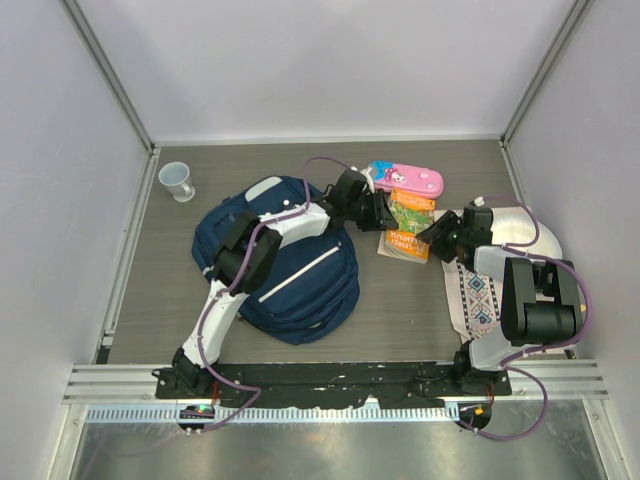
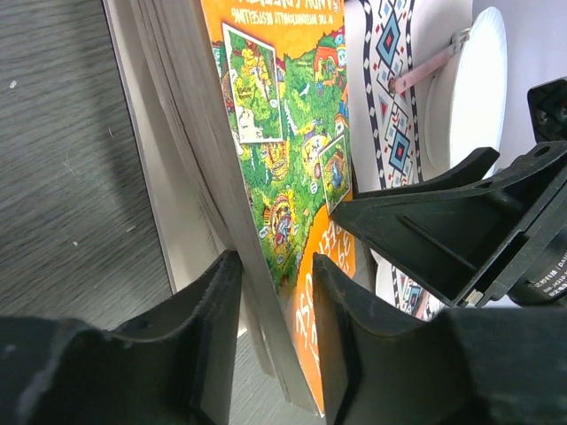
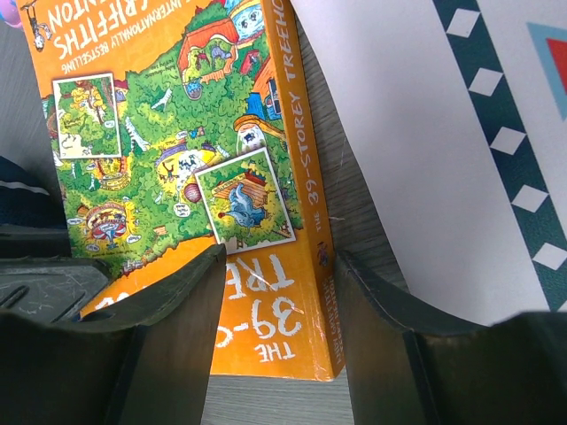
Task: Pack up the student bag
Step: Pick up the book from the center of the board.
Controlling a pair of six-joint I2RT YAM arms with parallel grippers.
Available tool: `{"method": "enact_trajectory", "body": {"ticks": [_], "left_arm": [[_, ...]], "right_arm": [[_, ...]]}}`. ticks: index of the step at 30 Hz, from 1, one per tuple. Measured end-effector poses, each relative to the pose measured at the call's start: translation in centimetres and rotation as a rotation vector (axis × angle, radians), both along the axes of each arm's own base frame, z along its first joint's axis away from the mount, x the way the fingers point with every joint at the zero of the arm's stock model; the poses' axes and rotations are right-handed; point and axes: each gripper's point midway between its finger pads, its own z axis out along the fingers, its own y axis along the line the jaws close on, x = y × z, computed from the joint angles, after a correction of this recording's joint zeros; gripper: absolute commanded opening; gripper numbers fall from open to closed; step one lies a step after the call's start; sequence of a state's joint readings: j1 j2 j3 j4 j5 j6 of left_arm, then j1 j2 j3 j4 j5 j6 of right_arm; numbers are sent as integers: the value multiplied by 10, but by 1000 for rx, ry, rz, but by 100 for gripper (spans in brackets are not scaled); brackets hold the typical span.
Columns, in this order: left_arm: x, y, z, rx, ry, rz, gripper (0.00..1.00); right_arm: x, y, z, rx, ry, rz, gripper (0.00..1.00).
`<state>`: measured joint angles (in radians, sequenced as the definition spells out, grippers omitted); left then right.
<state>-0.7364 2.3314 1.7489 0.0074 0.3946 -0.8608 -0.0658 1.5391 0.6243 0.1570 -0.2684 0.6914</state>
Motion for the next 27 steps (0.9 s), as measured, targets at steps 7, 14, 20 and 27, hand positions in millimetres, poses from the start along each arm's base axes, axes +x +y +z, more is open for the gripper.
{"method": "enact_trajectory", "body": {"ticks": [7,14,20,27], "left_arm": [[-1,1,-6,10,12,-3,0],[-4,0,-3,5,1,-18,0],[-20,6,16,8,-47,-61,0],[-47,21,73,-47,-112,-111,0]], "right_arm": [[0,0,0,2,-1,2,59],[-4,4,7,16,-4,17,80],[-10,3,42,17,-63,17,85],[-12,-8,85,49,-172,10,85]]}}
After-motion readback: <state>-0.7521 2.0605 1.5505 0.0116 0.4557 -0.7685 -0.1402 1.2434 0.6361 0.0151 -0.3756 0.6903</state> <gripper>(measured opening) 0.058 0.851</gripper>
